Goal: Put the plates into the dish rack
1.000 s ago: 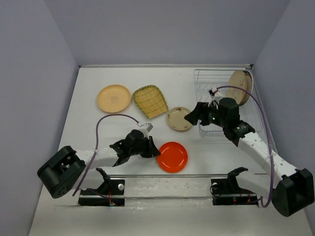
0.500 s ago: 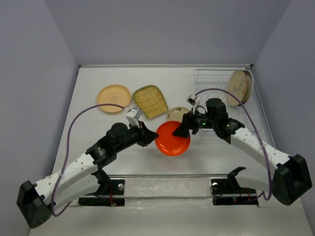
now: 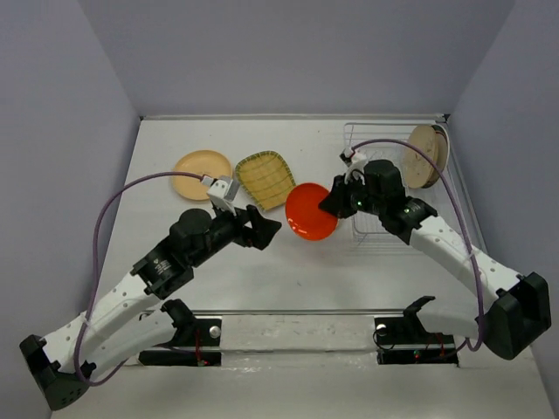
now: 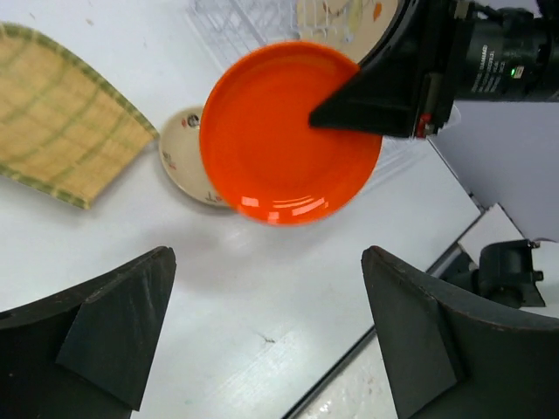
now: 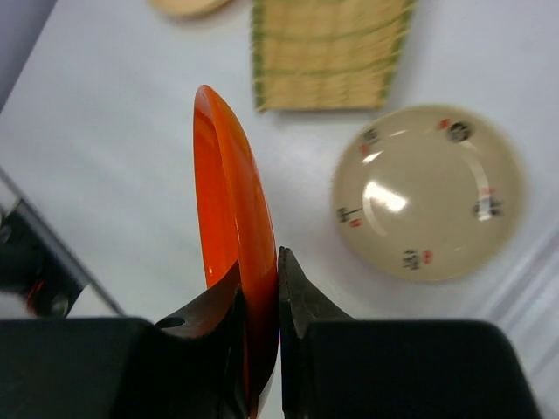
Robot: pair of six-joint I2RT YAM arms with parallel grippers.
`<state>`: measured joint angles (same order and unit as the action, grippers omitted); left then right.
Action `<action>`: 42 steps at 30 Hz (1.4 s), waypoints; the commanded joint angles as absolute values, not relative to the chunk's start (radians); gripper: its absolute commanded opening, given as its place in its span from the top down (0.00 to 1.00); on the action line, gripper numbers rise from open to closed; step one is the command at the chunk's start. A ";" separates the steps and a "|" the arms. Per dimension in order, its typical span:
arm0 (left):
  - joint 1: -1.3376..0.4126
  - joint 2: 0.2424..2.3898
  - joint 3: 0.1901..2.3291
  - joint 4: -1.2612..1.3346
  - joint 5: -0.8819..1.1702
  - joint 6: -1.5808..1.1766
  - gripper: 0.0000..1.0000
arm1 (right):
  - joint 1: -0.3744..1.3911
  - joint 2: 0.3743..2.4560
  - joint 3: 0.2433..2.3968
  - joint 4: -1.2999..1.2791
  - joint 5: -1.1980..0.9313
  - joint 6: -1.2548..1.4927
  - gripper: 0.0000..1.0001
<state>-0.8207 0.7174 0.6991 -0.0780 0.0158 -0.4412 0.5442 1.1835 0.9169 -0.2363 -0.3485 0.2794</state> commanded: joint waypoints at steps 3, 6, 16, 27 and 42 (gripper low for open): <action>-0.818 0.631 0.724 -0.190 -0.165 -0.265 0.01 | 0.445 1.201 1.155 -0.258 0.458 0.142 0.93; -0.818 0.592 0.666 -0.172 -0.166 -0.256 0.01 | 0.379 1.253 1.224 -0.238 0.673 0.080 0.93; -0.816 0.542 0.666 -0.156 -0.084 -0.232 0.01 | 0.166 1.538 1.365 -0.095 0.733 -0.176 0.93; -0.816 0.482 0.657 -0.155 -0.092 -0.236 0.01 | 0.118 1.660 1.382 -0.066 0.704 -0.293 0.93; -0.808 0.641 0.678 -0.146 -0.038 -0.303 0.01 | 0.046 1.717 1.281 -0.017 0.505 -0.137 0.74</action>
<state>-0.8158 0.5808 0.6628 -0.1841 -0.0853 -0.2661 0.0742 1.7172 1.2865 -0.0963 0.5465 -0.2104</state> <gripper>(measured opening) 0.990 0.185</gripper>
